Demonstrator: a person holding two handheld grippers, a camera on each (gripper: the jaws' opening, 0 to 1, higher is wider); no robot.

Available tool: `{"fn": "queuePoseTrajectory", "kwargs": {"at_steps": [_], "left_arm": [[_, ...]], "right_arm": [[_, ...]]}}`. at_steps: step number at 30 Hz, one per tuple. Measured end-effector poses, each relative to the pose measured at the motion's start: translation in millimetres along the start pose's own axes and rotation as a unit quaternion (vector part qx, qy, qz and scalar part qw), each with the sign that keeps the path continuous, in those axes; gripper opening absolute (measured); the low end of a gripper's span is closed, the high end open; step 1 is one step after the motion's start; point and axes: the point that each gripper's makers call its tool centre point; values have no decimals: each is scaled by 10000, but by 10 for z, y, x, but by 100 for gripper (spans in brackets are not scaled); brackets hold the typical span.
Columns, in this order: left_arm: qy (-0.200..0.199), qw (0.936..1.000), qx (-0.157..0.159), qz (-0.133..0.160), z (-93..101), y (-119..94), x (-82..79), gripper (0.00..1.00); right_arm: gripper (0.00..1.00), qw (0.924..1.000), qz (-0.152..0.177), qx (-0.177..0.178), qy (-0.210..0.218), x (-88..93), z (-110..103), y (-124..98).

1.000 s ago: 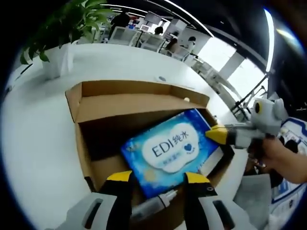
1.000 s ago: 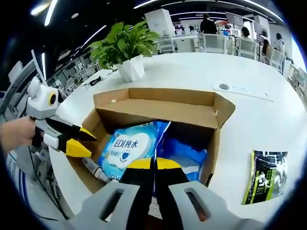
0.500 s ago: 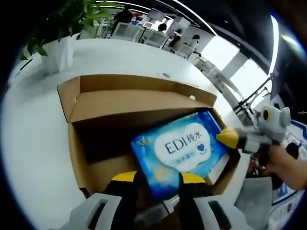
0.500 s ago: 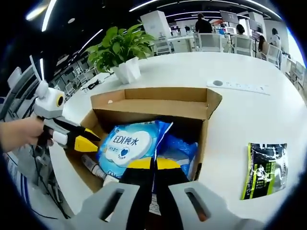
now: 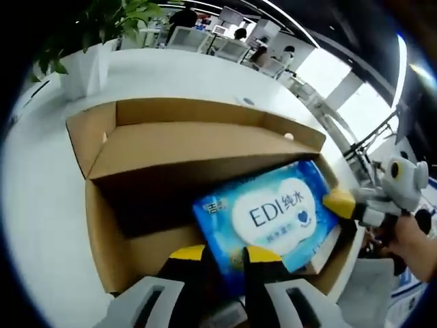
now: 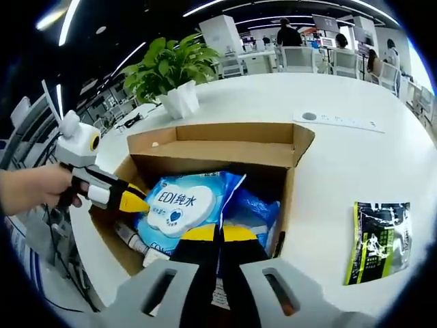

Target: Operate the shoe box by opening the lid, removing the specified soft item, and placing it in the target area until the item is outside and the box remains undamaged.

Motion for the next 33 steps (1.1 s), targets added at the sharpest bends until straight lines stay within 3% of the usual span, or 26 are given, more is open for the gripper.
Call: {"fn": "queuePoseTrajectory", "kwargs": {"at_steps": [6,9,11,26,33], "left_arm": [[13,9999,-137,-22,-38,20,2,14],[86,9995,-316,32,-69,6,-18,2],[154,9994,-322,39,-52,-1,-21,0],[251,9982,-438,334,9,-312,-94,0],[251,9974,-469,494,48,-466,-134,0]], "right_arm": [[0,10000,5,-2,21,5,8,13],[0,10000,2,23,23,1,11,9],[0,10000,3,32,51,1,18,10],[0,9999,-8,-18,171,-7,-41,7],[0,10000,64,-38,61,-113,-95,-74]]}}
Point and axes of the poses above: the point that each gripper's makers call its tool centre point, and the gripper's own axes: y roughly forward along the fingers, z roughly to its right, x roughly out of its underside, and after that the axes turned 14 degrees about -z, right-handed
